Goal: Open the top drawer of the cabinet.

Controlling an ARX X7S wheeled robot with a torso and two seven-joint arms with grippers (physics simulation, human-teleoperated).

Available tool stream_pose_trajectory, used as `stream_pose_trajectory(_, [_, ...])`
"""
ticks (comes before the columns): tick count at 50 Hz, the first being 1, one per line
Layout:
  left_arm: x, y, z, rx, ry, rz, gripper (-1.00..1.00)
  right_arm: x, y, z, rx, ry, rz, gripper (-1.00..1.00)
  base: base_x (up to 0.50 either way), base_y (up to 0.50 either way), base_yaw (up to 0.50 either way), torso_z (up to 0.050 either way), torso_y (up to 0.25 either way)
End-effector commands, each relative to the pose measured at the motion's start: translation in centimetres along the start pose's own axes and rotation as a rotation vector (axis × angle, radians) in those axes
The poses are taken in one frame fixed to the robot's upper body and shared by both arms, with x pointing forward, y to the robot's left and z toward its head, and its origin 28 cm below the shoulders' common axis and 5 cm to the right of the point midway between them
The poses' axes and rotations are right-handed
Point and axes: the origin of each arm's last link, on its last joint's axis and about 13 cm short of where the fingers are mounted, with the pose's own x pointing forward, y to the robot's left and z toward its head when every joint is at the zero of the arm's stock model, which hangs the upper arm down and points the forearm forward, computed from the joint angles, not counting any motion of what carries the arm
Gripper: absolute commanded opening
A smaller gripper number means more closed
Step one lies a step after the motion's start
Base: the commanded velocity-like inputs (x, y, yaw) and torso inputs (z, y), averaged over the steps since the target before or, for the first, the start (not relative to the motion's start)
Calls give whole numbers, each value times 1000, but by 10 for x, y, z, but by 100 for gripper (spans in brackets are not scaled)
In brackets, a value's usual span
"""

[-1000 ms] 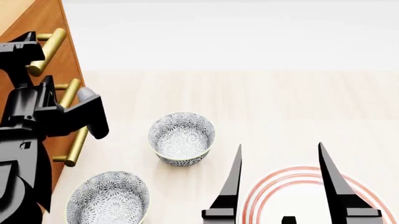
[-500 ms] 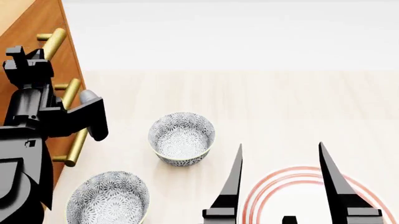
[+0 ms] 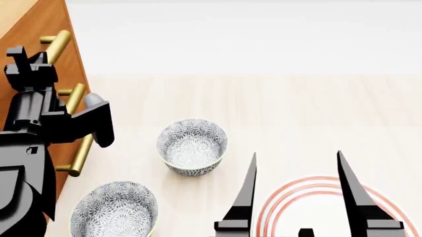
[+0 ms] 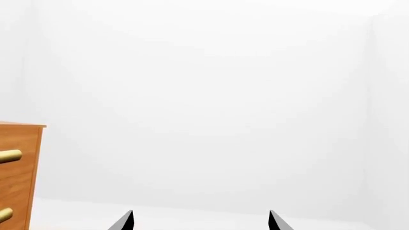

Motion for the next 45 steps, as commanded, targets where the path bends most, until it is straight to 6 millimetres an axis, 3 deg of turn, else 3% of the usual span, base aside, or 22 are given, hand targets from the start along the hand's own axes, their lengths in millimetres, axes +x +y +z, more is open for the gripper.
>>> stream_pose_trajectory(1, [1,4,13,-58,-34,-15,-100,0,-1,0,13,-3,9,100,0,0,0,0,0])
stream_pose_trajectory(45, [-19,11,69,-108,-168,-22,-100,0,-2,5,19,-17,8,100,-1,0,0,0,1])
